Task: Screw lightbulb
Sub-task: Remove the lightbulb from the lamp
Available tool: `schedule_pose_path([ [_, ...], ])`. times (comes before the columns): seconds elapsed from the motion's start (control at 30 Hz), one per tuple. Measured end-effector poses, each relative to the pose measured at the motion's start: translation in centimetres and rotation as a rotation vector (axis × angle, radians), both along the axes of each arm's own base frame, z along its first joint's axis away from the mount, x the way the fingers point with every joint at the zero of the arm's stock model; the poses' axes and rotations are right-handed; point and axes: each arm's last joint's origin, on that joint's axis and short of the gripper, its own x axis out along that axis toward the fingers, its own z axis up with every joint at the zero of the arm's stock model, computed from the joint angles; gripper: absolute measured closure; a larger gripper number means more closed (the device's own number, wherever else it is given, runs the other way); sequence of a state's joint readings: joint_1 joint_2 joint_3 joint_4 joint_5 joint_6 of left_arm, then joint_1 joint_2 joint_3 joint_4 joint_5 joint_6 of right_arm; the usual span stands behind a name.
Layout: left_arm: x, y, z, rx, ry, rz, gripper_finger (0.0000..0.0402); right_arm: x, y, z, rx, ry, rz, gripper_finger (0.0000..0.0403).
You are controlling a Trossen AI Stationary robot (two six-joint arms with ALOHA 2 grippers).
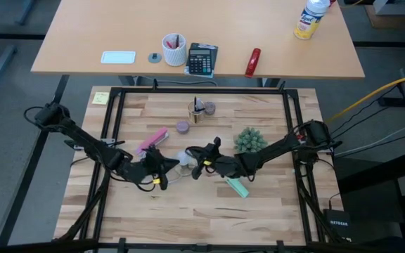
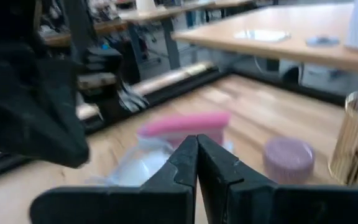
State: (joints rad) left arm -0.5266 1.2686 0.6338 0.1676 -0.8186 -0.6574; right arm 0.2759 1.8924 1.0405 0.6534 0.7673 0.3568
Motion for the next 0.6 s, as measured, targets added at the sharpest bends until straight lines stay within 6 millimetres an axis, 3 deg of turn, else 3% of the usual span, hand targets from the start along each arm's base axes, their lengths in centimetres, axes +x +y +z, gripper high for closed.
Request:
schedule_pose_path([
  [0.27, -0.6, 1.4, 2.1, 0.118, -0.057, 0.092, 0.0400, -1.4, 1.5, 4.2, -0.038, -0.073, 0.153, 0.0389],
  [0.43, -0.1, 2.8, 2.0, 0.180, -0.014, 0.127, 0.0400, -1.5, 2.7, 3.7, -0.002, -0.069, 0.234, 0.0389],
  [0.6, -0.1, 4.2, 0.8, 0.147, 0.094, 0.130, 0.0400, -1.0, 3.2, 1.6, 0.047, -0.033, 0.247, 0.0389],
])
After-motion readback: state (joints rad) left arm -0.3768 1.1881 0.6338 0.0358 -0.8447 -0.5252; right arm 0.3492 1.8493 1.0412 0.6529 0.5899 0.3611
